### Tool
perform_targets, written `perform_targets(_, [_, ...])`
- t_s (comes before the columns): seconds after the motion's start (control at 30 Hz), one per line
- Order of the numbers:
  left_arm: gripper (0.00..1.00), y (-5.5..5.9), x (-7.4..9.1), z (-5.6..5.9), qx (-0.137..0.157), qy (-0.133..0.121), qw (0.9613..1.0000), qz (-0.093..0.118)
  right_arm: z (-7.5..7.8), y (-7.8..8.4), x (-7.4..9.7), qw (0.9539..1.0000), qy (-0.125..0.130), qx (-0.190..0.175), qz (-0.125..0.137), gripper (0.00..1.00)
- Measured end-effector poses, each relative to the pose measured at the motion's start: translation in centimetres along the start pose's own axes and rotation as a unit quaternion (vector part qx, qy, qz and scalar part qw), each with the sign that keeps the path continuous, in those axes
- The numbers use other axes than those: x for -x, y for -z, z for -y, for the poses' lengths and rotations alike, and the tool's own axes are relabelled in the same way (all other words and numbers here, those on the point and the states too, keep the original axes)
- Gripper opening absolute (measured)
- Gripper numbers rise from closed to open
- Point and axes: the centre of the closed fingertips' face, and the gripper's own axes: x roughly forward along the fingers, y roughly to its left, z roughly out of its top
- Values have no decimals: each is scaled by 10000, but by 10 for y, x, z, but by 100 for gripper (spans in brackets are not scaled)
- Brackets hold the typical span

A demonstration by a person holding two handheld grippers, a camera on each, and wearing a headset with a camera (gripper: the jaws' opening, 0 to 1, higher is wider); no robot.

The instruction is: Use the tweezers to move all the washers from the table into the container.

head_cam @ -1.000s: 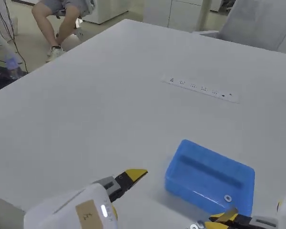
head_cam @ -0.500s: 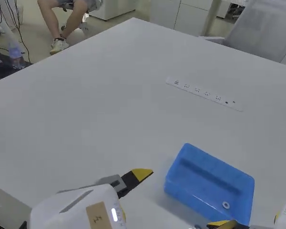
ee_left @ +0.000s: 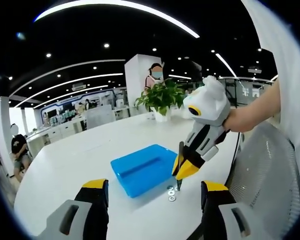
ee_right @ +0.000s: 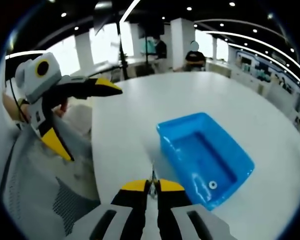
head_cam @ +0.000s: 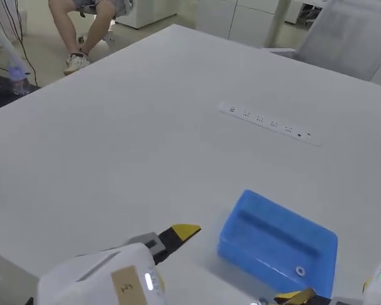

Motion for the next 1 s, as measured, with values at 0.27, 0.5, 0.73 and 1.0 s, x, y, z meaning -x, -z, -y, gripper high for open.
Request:
perform_targets(0.27, [75, 4, -1, -1, 119, -5, 9999, -98, 8, -25, 21, 9987, 172, -139, 454, 3])
perform_targets(0.5, [73, 6, -2, 2, 169, 53, 9997, -164, 20, -42, 33, 9954, 305, -421, 810, 3])
perform_targets(0.73, [73, 4, -2, 2, 274, 62, 9995, -145, 32, -38, 30, 9945, 327, -585, 810, 3])
perform_targets(1.0, [72, 5, -3, 3, 337, 80, 9991, -224, 44, -45, 35, 9916, 371, -782, 960, 3])
